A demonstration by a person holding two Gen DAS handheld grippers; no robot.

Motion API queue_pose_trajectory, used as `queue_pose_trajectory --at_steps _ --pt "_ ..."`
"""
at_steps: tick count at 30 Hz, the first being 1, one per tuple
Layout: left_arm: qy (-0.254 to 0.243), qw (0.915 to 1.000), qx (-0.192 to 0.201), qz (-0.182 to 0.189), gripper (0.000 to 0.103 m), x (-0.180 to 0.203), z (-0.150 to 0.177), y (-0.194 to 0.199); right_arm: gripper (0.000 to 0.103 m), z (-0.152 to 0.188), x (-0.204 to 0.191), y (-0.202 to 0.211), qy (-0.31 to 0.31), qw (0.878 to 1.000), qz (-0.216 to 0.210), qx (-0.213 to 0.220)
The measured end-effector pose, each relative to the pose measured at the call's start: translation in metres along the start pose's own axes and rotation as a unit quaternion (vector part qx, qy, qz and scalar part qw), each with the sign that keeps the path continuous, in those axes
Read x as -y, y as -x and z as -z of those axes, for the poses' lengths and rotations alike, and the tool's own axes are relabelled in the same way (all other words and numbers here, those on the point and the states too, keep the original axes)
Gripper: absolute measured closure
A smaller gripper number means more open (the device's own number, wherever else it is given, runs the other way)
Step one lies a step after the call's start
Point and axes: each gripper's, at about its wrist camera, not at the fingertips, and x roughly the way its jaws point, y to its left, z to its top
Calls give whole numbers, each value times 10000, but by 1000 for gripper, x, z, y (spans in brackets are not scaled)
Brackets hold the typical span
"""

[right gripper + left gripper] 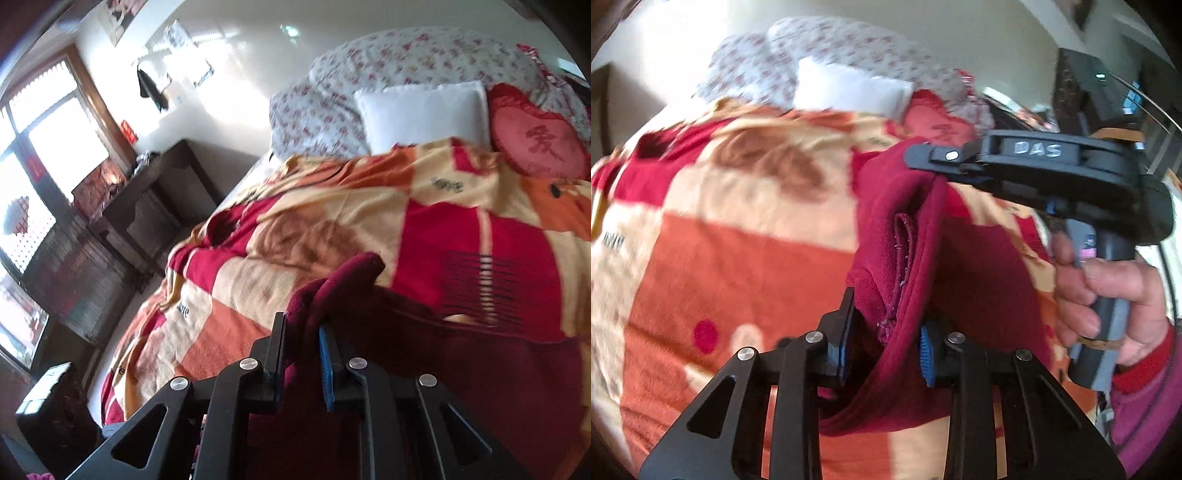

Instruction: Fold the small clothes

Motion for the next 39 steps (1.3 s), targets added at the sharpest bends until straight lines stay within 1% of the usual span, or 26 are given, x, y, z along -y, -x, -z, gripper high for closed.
queue_pose_trajectory --at_steps 4,7,10,13,15,16,18,20,21,22,23,24,25,26,27,28,30,32,33,34,36,37,39 --pt "-494 9984 -12 282 75 56 -8 -6 88 3 32 44 -140 9995 128 253" --pt "-821 9956 -122 433 75 92 -11 -27 89 13 60 72 -330 9983 229 426" --pt "-1051 9927 -287 524 75 124 -7 -53 89 28 99 97 -660 9956 355 561" --pt "-1216 9895 -500 603 75 149 3 -82 89 45 132 109 -1001 9919 493 601" --pt "-1339 9876 -633 514 75 159 9 -104 89 55 148 110 -1151 9898 628 557" --pt "-1348 9874 -692 450 75 163 12 -113 94 62 158 109 -1251 9885 681 515" --pt "-1261 9866 -919 469 75 167 19 -131 94 73 174 110 -1464 9853 727 487" --pt "-1202 9865 -955 564 74 172 25 -135 94 80 188 114 -1718 9803 838 502" --pt "-1209 9865 -933 590 73 174 25 -134 93 83 193 117 -1828 9785 813 507" --pt "-1222 9860 -927 649 71 175 23 -130 89 86 196 122 -1933 9773 669 545" --pt "-1272 9847 -965 696 61 179 21 -124 85 87 195 126 -1944 9776 559 584" --pt "-1329 9831 -1006 761 51 182 21 -119 72 88 192 130 -1912 9783 495 622" --pt "-1410 9809 -996 896 48 183 21 -108 53 91 187 134 -1850 9794 495 644" --pt "-1464 9798 -934 994 47 181 19 -98 47 93 180 138 -1793 9803 492 668" --pt "-1531 9791 -877 1012 47 178 20 -87 44 95 174 140 -1723 9817 432 679" --pt "-1577 9789 -844 986 47 176 23 -79 44 98 167 139 -1636 9839 352 630" --pt "-1591 9811 -751 810 47 162 24 -64 44 101 161 134 -1584 9856 300 503" --pt "-1472 9854 -647 556 47 143 23 -53 44 107 158 125 -1609 9858 244 402" --pt "-1401 9879 -562 354 47 130 24 -48 44 110 159 119 -1648 9854 273 327" --pt "-1353 9891 -527 239 47 122 25 -47 44 114 161 112 -1709 9845 299 251" --pt "-1210 9909 -595 -17 47 107 30 -48 44 119 164 100 -1859 9822 238 106" --pt "-1106 9913 -697 -126 47 98 31 -53 42 122 165 91 -1938 9808 201 1" --pt "-1010 9908 -882 -159 47 87 38 -64 41 127 166 77 -2015 9788 330 -156"
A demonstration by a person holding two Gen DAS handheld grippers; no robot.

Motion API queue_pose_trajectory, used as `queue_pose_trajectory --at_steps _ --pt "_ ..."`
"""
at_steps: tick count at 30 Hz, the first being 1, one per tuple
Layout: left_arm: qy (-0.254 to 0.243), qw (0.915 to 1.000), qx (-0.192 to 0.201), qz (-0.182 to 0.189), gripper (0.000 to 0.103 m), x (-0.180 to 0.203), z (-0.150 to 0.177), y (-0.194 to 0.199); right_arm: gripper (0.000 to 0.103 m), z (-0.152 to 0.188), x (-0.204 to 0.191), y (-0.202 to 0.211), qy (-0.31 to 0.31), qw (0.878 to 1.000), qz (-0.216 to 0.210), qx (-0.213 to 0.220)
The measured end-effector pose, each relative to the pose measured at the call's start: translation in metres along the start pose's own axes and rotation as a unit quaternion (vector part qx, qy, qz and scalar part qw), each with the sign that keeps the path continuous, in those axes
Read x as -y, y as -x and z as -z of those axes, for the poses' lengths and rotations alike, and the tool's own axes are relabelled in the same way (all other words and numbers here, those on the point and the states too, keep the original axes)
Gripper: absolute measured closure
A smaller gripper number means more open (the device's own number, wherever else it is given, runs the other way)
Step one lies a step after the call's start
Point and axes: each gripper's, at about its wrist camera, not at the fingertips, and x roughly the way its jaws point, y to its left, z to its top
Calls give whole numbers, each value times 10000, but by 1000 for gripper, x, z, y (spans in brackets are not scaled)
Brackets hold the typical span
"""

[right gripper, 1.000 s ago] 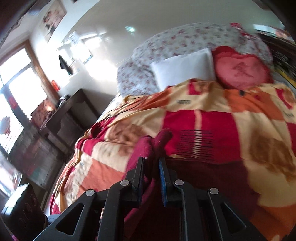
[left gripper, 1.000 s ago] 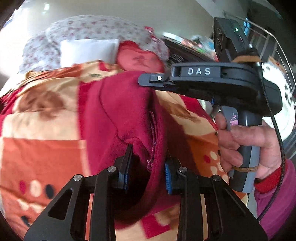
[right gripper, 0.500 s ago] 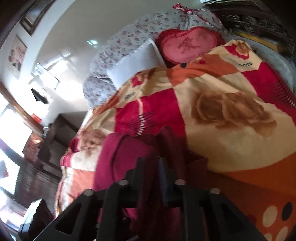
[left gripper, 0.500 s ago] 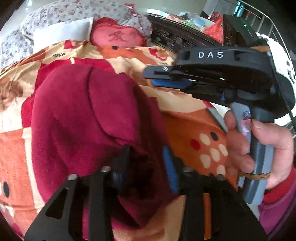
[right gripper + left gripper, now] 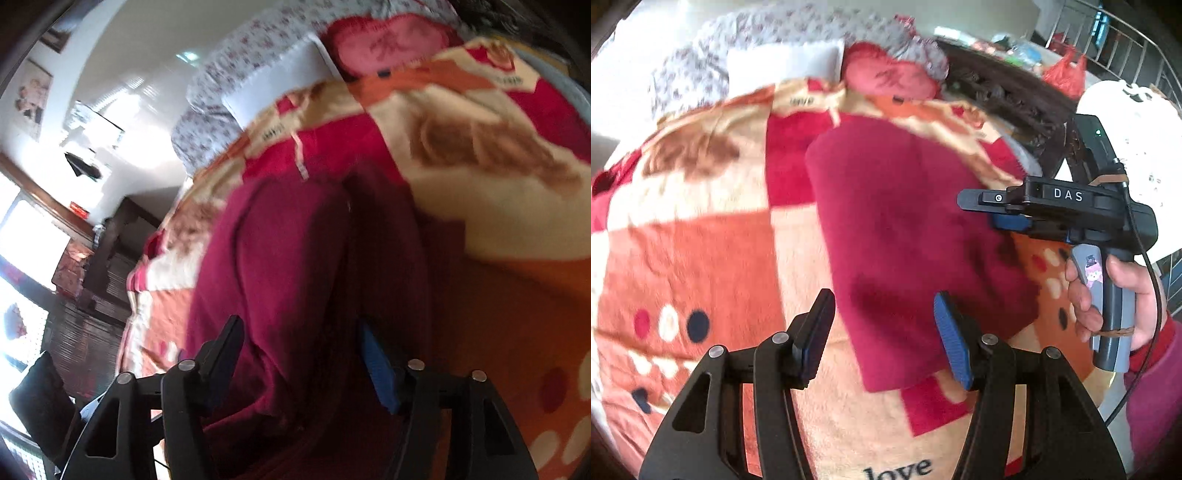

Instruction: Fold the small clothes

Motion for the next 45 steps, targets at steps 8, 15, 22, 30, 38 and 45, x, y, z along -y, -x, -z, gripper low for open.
queue_pose_trajectory --at_steps 8,15,22,30,38,45 --pt "-134 9998 -136 -28 47 8 9 -11 83 8 -12 7 323 9989 136 327" --pt "-231 9997 77 21 47 16 -2 0 85 13 -4 48 652 9933 633 714" --pt "-273 9996 -21 -92 47 24 -5 -10 76 19 24 48 26 9953 782 564" --pt "-185 9992 242 -249 47 22 -23 -10 75 64 -22 78 594 9971 330 347" --pt "-48 9996 138 -258 36 19 -21 -30 97 95 4 55 398 9967 660 239" --pt "-197 9985 310 -409 36 26 -25 -18 93 91 7 78 259 9971 594 406"
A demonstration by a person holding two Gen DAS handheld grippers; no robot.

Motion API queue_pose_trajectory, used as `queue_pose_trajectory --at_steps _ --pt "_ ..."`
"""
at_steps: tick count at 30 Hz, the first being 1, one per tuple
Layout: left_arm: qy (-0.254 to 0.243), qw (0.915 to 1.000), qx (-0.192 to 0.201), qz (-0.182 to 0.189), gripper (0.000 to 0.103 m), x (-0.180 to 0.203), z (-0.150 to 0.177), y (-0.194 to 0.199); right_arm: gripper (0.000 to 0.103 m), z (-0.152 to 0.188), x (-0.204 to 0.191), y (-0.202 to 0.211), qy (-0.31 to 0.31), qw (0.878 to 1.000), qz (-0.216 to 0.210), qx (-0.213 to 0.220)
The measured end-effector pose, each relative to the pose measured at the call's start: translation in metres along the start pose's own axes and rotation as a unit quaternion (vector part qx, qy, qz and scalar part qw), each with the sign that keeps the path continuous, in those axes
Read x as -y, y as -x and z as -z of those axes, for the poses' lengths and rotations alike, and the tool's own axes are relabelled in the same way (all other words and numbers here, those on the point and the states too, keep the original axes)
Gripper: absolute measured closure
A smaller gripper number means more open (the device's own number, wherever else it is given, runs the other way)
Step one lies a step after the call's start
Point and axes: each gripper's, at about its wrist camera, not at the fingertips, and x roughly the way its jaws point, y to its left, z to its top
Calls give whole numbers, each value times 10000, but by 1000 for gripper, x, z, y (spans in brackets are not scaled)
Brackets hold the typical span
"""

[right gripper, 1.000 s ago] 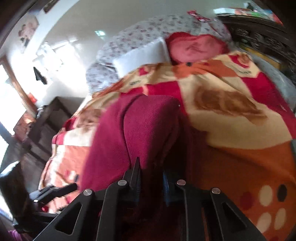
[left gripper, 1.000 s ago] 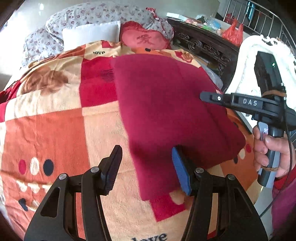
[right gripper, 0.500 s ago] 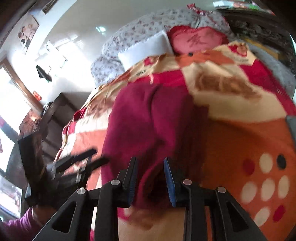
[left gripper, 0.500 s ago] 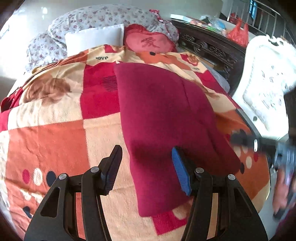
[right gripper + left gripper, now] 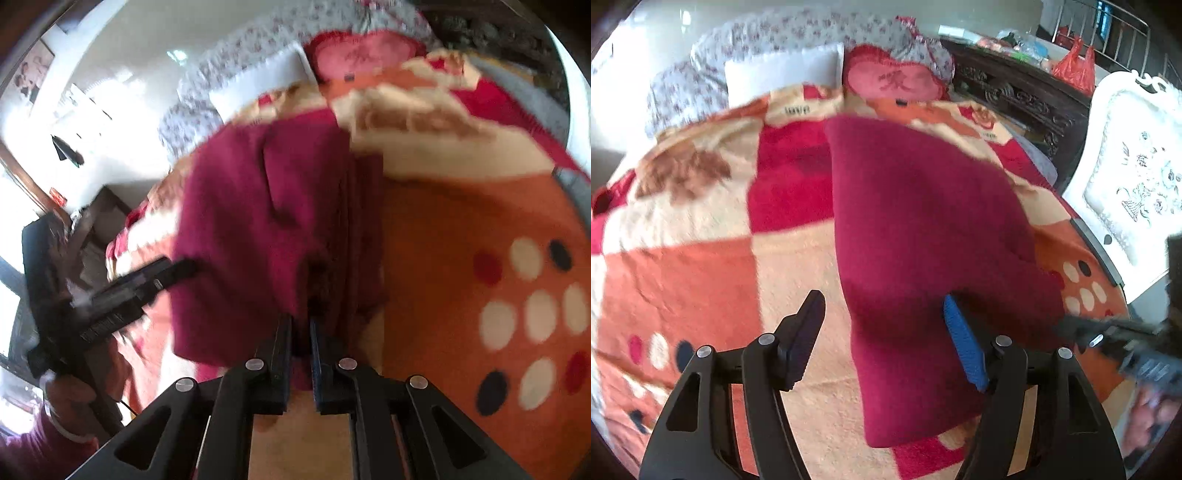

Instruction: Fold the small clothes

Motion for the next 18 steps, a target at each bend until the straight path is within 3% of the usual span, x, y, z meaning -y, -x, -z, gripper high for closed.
queue_pose_trajectory --at_steps 2,4,10,18 --pt "26 9998 172 -97 36 -1 -6 4 92 -17 -10 16 159 9991 130 365" --pt "120 9996 177 -189 36 -4 -12 0 85 -32 -24 16 420 9976 195 518" --pt "278 9990 38 -341 36 -10 -19 -19 81 -65 -40 -33 762 9942 510 556" --pt "321 9989 -172 -299 26 -15 -20 -46 83 -91 -15 -88 599 9942 860 251"
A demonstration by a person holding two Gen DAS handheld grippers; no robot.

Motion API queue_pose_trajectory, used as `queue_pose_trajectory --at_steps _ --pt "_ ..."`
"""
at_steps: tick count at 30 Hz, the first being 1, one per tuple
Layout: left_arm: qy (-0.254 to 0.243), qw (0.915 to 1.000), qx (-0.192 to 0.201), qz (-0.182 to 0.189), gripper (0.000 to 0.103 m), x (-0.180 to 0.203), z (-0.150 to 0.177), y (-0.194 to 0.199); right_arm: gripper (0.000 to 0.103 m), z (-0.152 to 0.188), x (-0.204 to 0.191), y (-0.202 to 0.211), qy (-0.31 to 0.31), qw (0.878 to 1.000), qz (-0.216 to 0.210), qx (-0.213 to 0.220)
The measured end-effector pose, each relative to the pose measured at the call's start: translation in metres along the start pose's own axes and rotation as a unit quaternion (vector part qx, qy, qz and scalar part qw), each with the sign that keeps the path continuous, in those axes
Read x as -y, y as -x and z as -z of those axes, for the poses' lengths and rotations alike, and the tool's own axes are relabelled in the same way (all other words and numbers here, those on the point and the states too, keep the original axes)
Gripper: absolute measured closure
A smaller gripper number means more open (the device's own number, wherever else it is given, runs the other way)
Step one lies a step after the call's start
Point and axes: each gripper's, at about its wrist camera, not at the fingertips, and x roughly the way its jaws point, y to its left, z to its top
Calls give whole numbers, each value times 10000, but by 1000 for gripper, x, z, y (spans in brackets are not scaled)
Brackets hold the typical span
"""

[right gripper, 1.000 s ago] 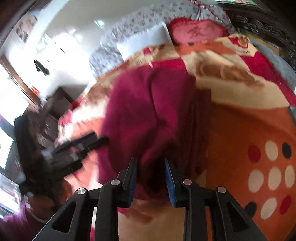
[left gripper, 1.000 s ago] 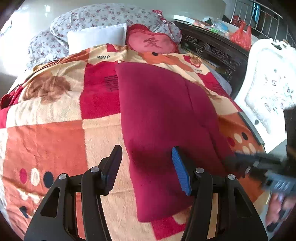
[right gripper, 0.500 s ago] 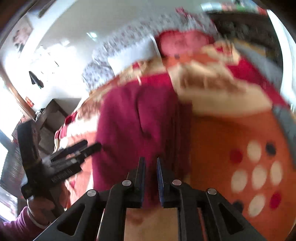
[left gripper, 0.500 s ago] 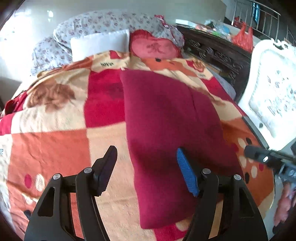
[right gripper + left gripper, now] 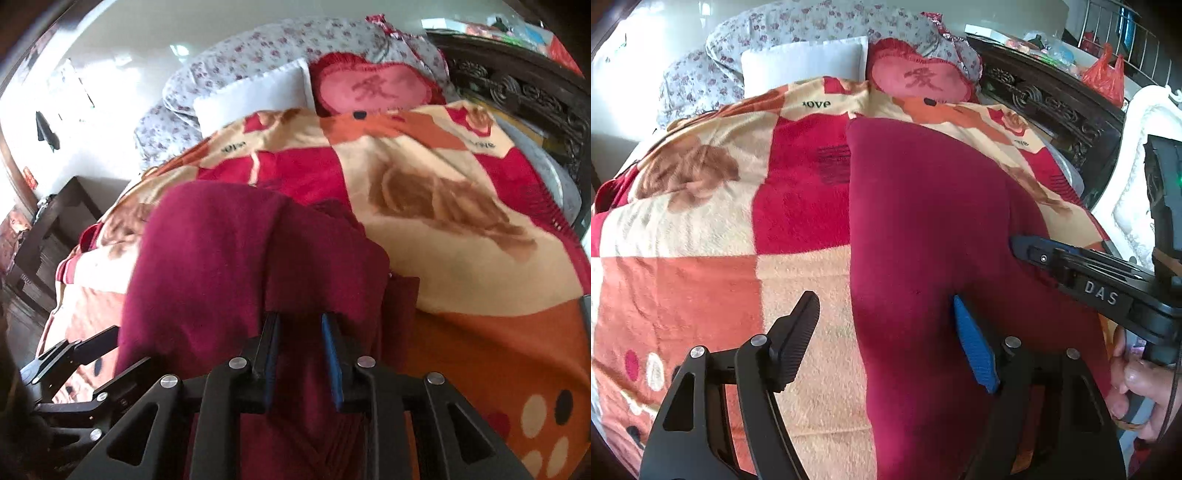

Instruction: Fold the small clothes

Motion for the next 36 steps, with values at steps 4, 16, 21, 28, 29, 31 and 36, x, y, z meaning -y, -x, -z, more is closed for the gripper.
queue_pose_trajectory --at_steps 4,16,21,28,29,31,36 --pt "65 10000 -14 20 22 -2 0 -7 83 -1 2 -4 30 10000 0 10" --pt "295 9995 -75 125 23 -7 1 -3 77 36 -13 59 183 9997 38 164" --pt "483 9981 -184 336 23 -10 6 5 50 60 5 33 -42 9998 64 -171" --pt "645 9942 -77 857 22 -27 8 18 32 49 44 48 -594 9977 -153 292" --pt "706 9931 -153 927 22 -29 8 13 32 48 50 43 -684 9969 -258 279" --pt "869 9891 -311 1150 22 -31 9 2 32 46 60 31 -952 9933 -626 171" --pt "1096 9818 -469 1479 17 -26 11 -20 26 39 72 4 -1394 9829 -1203 -40"
